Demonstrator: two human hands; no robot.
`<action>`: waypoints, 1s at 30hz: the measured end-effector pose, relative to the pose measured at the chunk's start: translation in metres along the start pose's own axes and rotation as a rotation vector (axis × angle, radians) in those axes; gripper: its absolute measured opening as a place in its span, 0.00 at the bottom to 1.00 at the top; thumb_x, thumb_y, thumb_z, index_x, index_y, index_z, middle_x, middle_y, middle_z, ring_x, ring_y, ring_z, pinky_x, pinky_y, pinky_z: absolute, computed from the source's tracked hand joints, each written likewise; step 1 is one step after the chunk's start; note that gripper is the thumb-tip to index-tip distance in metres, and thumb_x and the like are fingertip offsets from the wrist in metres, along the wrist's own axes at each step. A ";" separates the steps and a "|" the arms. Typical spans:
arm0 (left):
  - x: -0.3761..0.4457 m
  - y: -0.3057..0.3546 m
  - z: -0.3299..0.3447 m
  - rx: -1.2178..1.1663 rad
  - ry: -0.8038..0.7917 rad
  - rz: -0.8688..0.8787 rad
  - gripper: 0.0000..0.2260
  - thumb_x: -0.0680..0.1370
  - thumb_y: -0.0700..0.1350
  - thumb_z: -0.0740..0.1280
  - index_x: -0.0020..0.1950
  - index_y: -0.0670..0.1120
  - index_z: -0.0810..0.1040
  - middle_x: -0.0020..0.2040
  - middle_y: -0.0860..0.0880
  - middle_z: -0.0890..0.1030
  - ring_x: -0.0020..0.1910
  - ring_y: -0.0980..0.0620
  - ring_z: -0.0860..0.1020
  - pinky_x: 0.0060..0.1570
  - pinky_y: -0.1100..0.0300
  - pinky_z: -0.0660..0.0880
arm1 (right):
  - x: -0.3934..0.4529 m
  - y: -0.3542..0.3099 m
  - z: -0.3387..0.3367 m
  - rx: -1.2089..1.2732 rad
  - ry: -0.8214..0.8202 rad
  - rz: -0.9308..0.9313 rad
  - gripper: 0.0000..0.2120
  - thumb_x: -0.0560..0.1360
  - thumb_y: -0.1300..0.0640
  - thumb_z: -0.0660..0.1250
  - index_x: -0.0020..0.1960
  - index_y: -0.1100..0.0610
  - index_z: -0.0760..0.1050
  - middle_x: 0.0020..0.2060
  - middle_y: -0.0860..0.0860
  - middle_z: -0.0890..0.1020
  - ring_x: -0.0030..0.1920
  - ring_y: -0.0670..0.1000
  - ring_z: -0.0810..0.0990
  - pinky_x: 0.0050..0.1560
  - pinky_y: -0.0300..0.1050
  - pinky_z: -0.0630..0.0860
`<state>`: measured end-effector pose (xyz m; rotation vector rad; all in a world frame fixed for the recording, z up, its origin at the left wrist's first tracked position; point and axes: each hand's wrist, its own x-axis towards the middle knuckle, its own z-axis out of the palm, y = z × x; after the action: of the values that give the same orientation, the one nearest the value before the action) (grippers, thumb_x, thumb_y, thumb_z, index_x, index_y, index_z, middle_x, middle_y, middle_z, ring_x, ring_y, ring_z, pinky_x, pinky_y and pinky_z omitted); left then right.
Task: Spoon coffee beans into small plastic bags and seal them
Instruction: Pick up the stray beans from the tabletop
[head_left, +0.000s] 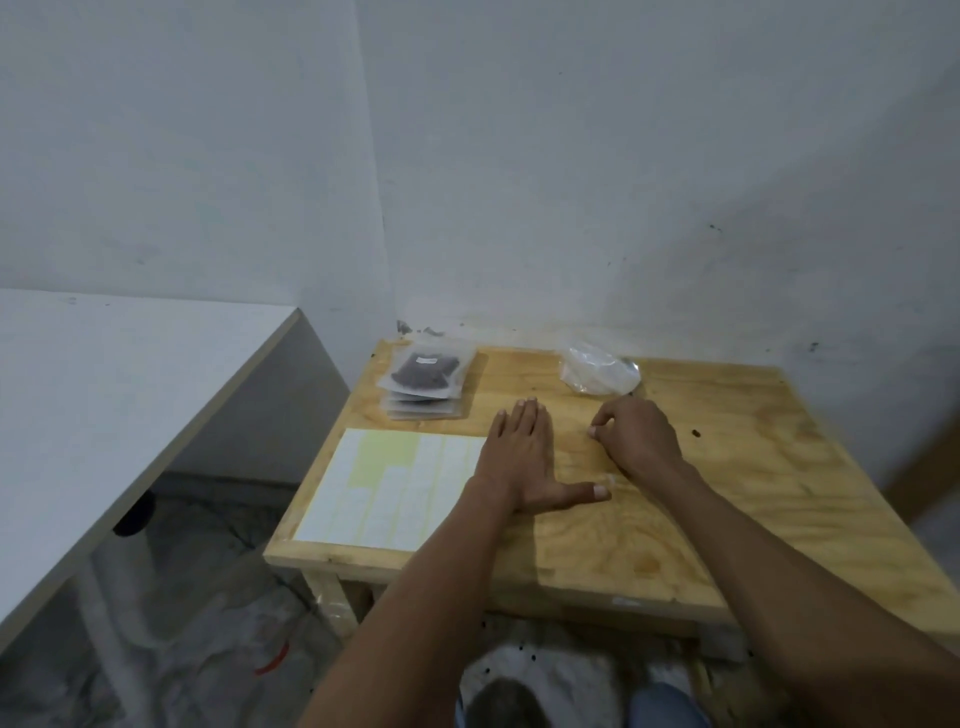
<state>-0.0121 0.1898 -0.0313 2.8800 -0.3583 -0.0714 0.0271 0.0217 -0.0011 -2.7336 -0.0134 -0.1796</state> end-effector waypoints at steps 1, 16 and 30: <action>0.002 0.001 0.001 0.005 -0.004 0.000 0.67 0.60 0.87 0.48 0.83 0.40 0.43 0.84 0.42 0.43 0.83 0.46 0.42 0.80 0.45 0.41 | 0.000 -0.002 0.002 -0.048 0.003 -0.026 0.05 0.77 0.55 0.71 0.44 0.54 0.85 0.42 0.50 0.85 0.41 0.51 0.81 0.42 0.47 0.80; 0.004 0.001 0.008 -0.003 0.019 -0.013 0.65 0.62 0.86 0.52 0.83 0.41 0.44 0.84 0.44 0.45 0.83 0.48 0.43 0.80 0.45 0.41 | 0.012 0.001 -0.016 1.719 -0.224 0.617 0.12 0.77 0.58 0.54 0.39 0.58 0.71 0.26 0.49 0.65 0.22 0.46 0.59 0.20 0.35 0.54; 0.006 -0.001 0.010 -0.027 0.036 -0.014 0.65 0.61 0.86 0.53 0.83 0.41 0.46 0.84 0.44 0.47 0.83 0.49 0.44 0.81 0.45 0.42 | 0.000 0.015 0.000 0.169 -0.004 0.095 0.07 0.71 0.49 0.79 0.44 0.52 0.85 0.40 0.46 0.81 0.42 0.48 0.80 0.43 0.46 0.77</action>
<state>-0.0068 0.1871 -0.0414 2.8531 -0.3283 -0.0268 0.0272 0.0082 -0.0064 -2.5600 0.0958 -0.1393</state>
